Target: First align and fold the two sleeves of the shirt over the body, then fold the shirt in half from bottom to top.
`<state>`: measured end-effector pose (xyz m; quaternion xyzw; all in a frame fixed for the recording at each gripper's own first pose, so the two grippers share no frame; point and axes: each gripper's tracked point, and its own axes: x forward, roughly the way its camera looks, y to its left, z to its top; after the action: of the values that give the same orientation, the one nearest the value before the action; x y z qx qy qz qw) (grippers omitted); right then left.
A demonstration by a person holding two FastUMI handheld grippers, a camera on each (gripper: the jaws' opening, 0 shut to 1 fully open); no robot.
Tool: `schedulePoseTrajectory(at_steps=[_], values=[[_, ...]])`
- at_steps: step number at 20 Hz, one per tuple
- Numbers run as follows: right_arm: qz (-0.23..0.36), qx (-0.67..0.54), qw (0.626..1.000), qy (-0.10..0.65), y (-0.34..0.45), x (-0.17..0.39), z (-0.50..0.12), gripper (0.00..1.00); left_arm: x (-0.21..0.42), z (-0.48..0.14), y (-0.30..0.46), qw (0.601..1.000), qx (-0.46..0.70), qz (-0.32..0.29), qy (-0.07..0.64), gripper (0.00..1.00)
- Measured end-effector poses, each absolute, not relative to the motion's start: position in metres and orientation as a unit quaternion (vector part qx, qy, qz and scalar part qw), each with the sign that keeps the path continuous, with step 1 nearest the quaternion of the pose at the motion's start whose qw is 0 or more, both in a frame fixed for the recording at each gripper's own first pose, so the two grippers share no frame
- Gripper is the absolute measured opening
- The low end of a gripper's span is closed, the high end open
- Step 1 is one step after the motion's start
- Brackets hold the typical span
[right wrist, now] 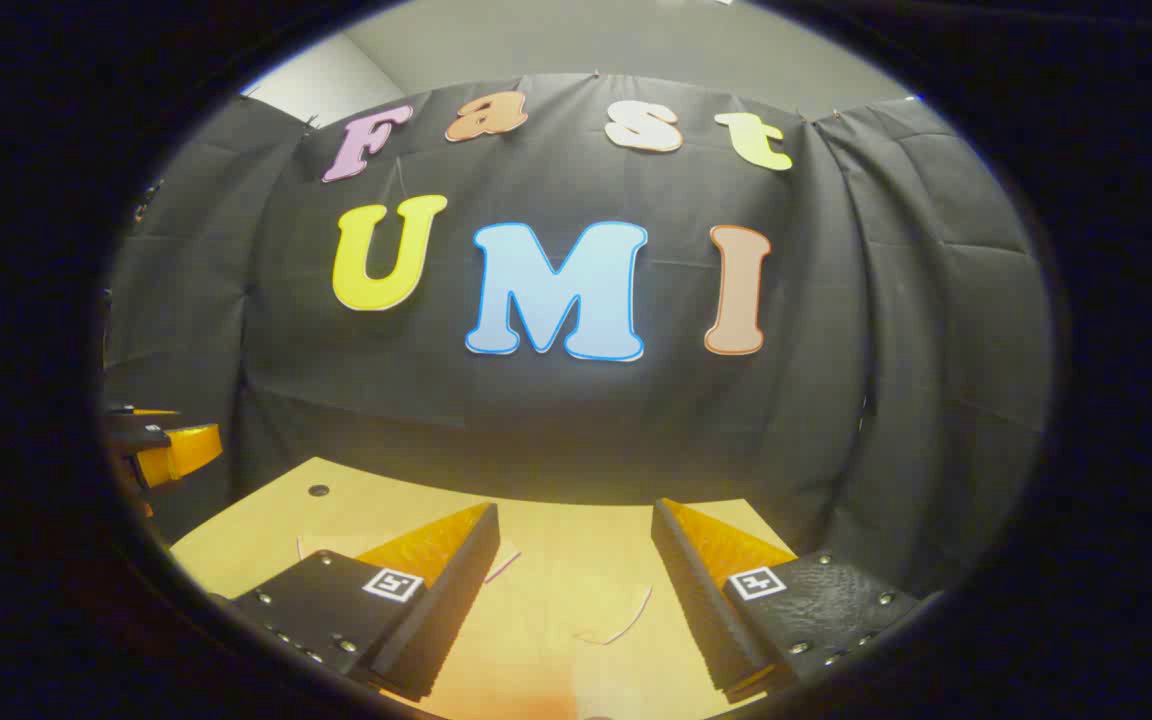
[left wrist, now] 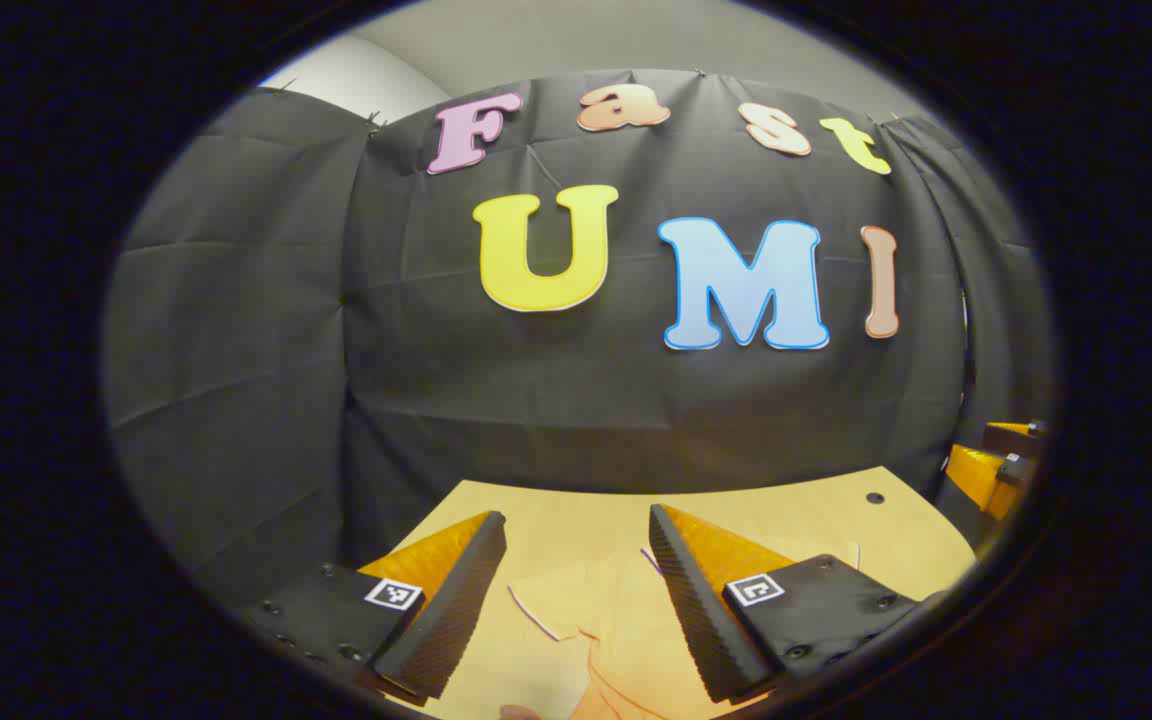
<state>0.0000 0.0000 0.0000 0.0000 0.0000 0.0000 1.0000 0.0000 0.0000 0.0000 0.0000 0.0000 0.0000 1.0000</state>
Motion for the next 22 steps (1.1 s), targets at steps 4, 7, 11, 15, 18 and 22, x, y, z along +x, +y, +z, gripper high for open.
schedulePoseTrajectory(at_steps=[4,7,11,15,18,22], values=[[-0.004,0.01,1.0,0.01,-0.004,-0.002,-0.005,0.95,-0.001,0.002,0.0,1.0,0.005,0.0,-0.003,0.94],[-0.008,0.02,1.0,0.017,-0.007,-0.003,-0.009,0.95,-0.001,0.005,0.001,1.0,0.01,0.0,-0.005,0.94],[-0.013,0.04,0.999,0.026,-0.009,-0.002,-0.015,0.95,-0.002,0.008,0.0,1.0,0.015,-0.001,-0.009,0.94],[-0.018,0.05,0.998,0.037,-0.012,-0.002,-0.022,0.95,-0.002,0.007,0.002,1.0,0.012,0.0,-0.006,0.94],[-0.021,0.049,0.998,0.042,-0.014,-0.001,-0.025,0.95,-0.002,0.006,0.005,1.0,0.01,0.001,-0.005,0.94],[-0.021,0.05,0.997,0.052,-0.015,0.001,-0.032,0.95,-0.001,0.005,0.006,1.0,0.01,0.002,-0.004,0.94]])
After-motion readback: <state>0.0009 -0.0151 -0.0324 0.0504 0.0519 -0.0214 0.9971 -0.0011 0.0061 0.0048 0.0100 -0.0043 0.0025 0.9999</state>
